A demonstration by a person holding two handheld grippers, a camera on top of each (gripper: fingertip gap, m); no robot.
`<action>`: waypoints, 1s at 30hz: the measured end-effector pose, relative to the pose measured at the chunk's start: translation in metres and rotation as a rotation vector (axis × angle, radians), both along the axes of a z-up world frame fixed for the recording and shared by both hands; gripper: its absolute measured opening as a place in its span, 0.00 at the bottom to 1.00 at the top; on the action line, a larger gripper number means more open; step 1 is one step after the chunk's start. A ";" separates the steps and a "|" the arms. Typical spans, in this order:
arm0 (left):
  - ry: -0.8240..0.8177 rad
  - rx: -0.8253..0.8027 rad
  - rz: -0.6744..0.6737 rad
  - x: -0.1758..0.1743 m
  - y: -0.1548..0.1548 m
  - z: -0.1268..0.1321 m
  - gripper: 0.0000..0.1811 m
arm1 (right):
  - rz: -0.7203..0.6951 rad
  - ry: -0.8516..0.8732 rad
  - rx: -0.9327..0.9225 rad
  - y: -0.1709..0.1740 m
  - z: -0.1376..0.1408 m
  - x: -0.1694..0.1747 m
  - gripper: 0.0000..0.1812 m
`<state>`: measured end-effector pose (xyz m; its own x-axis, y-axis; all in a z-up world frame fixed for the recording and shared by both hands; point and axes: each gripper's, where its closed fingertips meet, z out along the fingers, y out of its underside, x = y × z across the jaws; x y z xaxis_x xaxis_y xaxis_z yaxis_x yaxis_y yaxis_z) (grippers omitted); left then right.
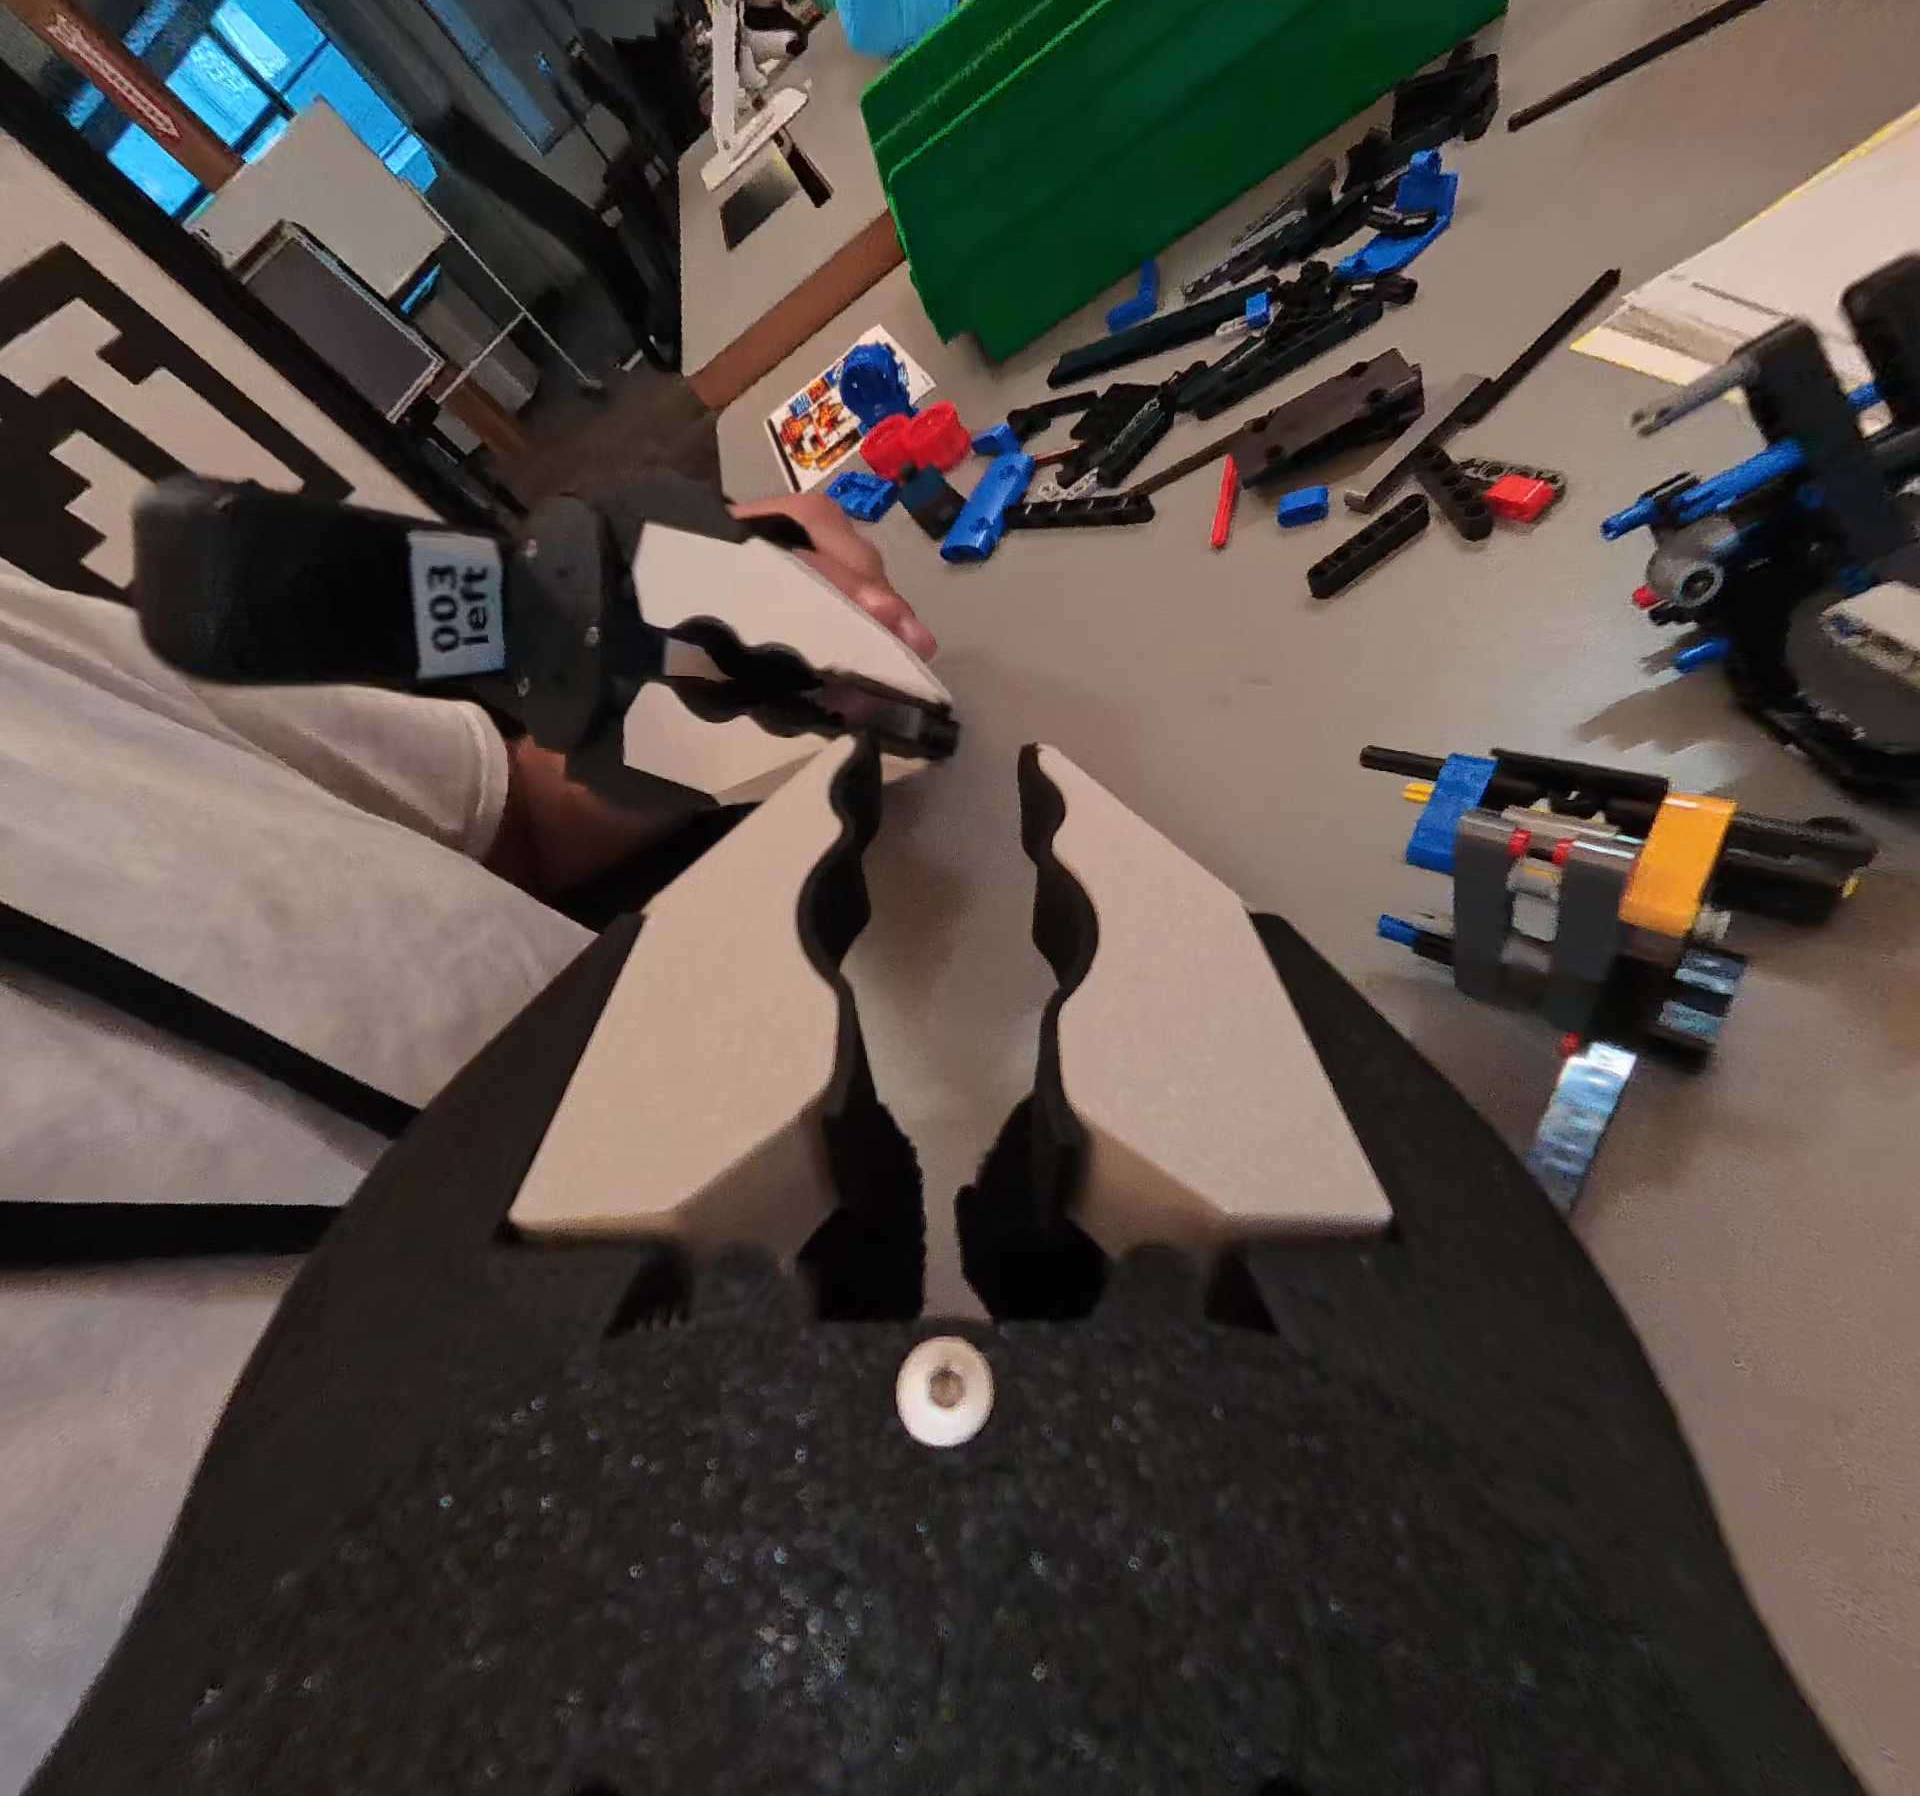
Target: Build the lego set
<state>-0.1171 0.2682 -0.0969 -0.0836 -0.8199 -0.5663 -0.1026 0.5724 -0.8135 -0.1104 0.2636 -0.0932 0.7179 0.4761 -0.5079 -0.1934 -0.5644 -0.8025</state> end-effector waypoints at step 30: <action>0.611 -0.584 -0.408 -0.010 -0.032 -0.017 0.11 | 0.258 -0.264 0.170 -0.018 0.007 -0.014 0.04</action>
